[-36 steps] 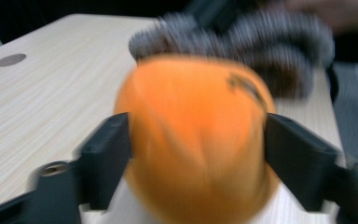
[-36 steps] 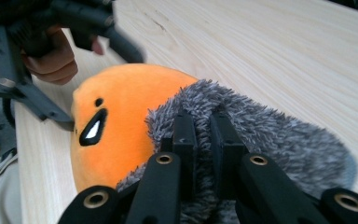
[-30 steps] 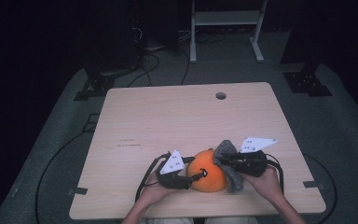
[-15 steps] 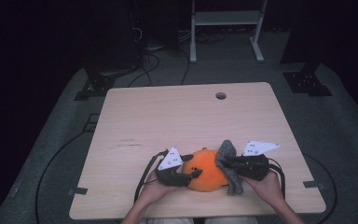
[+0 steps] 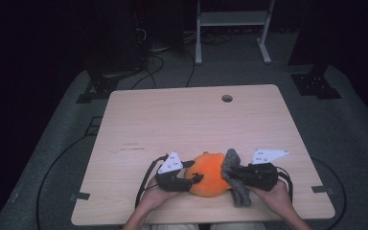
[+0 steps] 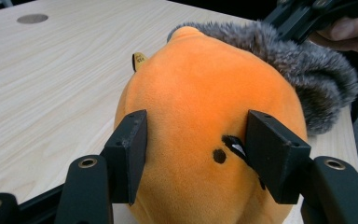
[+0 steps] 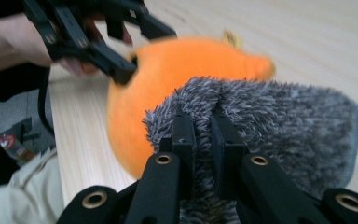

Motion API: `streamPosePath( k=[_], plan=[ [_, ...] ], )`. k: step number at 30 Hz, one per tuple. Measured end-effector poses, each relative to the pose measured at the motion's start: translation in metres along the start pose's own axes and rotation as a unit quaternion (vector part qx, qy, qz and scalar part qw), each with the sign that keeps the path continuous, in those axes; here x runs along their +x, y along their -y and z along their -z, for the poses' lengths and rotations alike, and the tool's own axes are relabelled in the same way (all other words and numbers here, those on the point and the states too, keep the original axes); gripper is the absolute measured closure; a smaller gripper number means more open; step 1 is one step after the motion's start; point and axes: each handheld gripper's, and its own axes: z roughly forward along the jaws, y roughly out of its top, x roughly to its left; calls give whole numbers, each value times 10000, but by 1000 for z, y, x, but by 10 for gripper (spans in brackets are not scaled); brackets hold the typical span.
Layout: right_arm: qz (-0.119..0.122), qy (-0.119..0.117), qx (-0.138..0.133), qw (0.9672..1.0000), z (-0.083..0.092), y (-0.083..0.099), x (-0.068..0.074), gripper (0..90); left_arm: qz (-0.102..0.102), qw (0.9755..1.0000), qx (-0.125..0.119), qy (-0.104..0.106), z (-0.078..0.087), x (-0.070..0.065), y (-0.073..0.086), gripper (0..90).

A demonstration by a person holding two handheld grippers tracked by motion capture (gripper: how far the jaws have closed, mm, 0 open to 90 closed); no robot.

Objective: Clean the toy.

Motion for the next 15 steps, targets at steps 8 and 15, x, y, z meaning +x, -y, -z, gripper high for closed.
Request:
streamPosePath(
  k=[8, 15],
  plan=[
    [-86, 108, -355, 9993, 14, -20, -5, 811, -258, 9996, 84, 107, -3, -9, -4, 427],
    [-226, 96, 47, 9997, -16, -38, -19, 809, 3, 9988, -26, 493, 2, -6, -7, 308]
  ],
)
